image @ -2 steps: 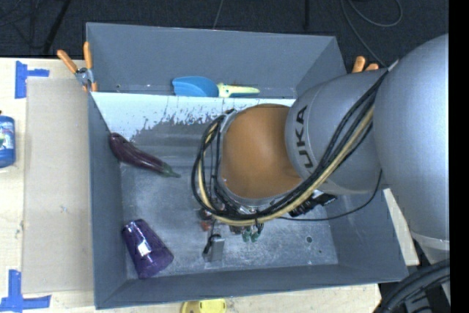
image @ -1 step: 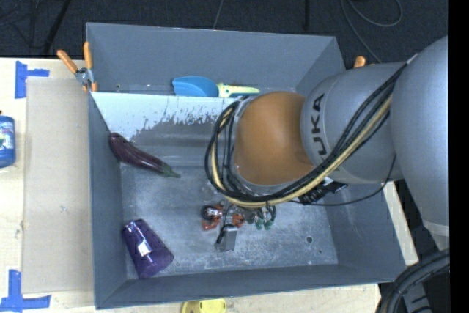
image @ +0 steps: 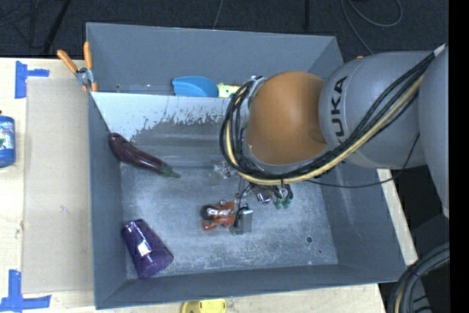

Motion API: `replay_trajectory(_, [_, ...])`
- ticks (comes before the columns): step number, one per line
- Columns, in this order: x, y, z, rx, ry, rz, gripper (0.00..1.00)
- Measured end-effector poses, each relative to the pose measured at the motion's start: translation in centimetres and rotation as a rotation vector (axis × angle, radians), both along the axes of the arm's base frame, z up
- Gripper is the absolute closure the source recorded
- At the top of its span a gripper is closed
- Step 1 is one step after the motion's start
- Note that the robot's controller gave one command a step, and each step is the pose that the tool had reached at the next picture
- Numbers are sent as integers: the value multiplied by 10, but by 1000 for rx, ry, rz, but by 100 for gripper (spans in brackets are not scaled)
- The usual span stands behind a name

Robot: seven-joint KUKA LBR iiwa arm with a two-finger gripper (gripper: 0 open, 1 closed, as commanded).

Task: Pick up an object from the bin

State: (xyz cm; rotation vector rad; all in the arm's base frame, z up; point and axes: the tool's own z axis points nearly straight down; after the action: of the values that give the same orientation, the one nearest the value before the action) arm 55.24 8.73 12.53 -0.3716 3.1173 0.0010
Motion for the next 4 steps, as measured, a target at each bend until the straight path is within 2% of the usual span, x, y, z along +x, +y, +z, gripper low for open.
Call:
replay_trajectory(1, [-5,-7,-55,-1,3,-180,0])
replay_trajectory(2, [0,-1,-56,1,1,-2,100])
replay_trajectory(4, [-1,-1,-51,0,6,-3,100])
